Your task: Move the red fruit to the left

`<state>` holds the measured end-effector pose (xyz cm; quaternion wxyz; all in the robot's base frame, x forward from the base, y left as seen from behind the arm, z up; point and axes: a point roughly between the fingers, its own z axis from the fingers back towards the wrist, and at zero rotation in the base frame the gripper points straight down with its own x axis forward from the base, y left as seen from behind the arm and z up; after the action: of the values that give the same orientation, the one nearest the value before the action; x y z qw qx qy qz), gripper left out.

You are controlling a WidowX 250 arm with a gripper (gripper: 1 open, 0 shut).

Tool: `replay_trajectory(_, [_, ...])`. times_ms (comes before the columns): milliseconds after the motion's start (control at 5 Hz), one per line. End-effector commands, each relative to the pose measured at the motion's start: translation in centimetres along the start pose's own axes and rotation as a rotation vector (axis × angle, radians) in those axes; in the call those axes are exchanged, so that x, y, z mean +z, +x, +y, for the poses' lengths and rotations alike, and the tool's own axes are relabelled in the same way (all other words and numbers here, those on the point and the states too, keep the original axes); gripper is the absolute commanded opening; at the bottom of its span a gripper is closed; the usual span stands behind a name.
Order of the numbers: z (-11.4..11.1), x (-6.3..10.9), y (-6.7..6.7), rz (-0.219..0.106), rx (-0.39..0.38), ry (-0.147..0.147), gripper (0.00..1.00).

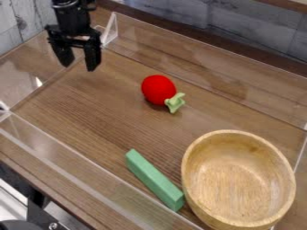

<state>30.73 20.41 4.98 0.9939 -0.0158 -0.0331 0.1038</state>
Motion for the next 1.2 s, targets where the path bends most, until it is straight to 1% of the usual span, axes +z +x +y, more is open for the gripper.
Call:
replay_trajectory(0, [0.8, 2.2, 2.0, -0.072, 0.004, 0.021, 0.00])
replay_trajectory(200, [0.7, 3.0, 3.2, -0.081, 0.004, 0.017, 1.00])
replay_trajectory(400, [0.3, 3.7, 3.8, -0.086, -0.001, 0.017, 1.00])
replay_trajectory(600, [0.2, 2.7, 3.2, -0.096, 0.044, 0.022, 1.00])
replay_trajectory(800, [0.5, 1.4, 2.4, -0.098, 0.090, 0.031, 1.00])
replay_trajectory(1000, [0.7, 1.8, 2.5, -0.101, 0.085, 0.034, 1.00])
